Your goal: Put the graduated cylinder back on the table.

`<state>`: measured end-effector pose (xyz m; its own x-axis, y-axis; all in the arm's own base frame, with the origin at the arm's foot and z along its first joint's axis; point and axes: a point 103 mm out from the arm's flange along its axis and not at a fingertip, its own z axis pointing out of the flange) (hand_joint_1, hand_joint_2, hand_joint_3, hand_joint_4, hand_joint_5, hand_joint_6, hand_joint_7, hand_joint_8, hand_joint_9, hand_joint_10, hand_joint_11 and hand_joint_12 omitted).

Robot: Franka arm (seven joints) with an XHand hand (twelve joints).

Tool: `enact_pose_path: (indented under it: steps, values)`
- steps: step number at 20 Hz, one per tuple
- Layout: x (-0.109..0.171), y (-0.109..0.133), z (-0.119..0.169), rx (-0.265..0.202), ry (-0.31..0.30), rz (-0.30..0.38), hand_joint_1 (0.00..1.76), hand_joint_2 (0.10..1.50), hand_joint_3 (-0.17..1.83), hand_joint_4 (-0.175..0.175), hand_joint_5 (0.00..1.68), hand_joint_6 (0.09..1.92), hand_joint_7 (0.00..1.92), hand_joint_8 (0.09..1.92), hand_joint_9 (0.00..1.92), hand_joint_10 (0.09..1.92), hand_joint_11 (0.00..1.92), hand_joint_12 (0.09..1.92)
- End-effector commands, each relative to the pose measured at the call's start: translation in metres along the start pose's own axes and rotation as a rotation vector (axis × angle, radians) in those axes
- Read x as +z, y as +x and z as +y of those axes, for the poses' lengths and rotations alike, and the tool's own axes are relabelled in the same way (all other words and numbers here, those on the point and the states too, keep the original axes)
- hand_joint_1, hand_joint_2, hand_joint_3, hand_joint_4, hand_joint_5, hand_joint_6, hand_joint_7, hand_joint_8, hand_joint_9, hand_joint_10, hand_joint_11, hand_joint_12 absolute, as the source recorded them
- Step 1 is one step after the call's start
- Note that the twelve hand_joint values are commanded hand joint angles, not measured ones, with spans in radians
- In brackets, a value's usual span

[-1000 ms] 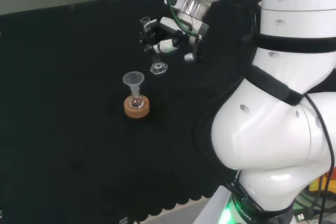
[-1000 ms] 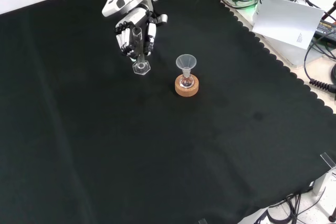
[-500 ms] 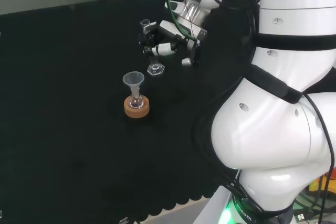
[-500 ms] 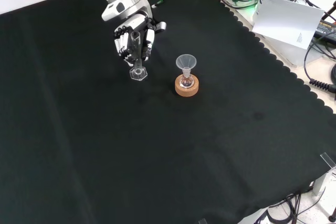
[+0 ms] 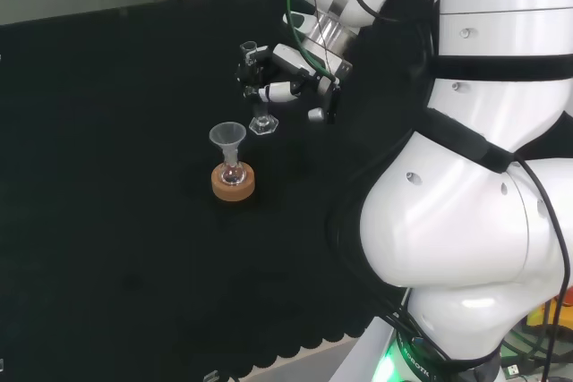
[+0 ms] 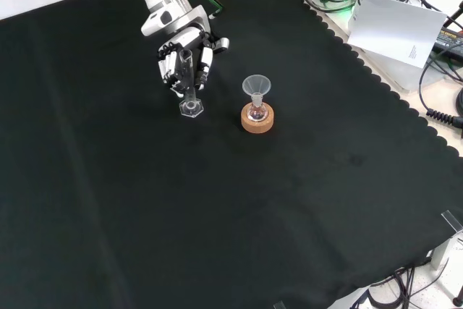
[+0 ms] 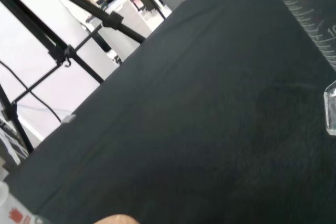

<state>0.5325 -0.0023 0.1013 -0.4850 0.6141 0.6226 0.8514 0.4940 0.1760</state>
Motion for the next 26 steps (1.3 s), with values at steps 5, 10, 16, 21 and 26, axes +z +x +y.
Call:
enact_pose_path:
  steps: [5, 10, 16, 21, 26]
  values:
    - [0.0037, -0.0051, -0.0002, 0.002, -0.045, 0.025, 1.24, 1.17, 0.0, -0.175, 0.87, 1.17, 0.89, 1.16, 1.36, 0.09, 1.09, 0.83]
    - [0.0044, -0.0047, -0.0025, -0.004, -0.04, -0.003, 1.24, 1.17, 0.0, -0.175, 0.86, 1.17, 0.89, 1.17, 1.35, 0.09, 1.09, 0.83]
    - [0.0049, -0.0039, -0.005, -0.002, -0.04, -0.034, 1.23, 1.18, 0.0, -0.175, 0.84, 1.2, 0.86, 1.2, 1.33, 0.09, 1.06, 0.86]
    - [0.0069, -0.0059, -0.0046, 0.009, -0.027, -0.018, 1.19, 1.19, 0.0, -0.175, 0.82, 1.23, 0.84, 1.1, 1.3, 0.09, 1.02, 0.89]
    - [0.0082, -0.0088, -0.004, 0.017, -0.024, 0.001, 1.13, 1.19, 0.0, -0.175, 0.83, 1.23, 0.89, 0.72, 1.28, 0.09, 1.0, 0.9]
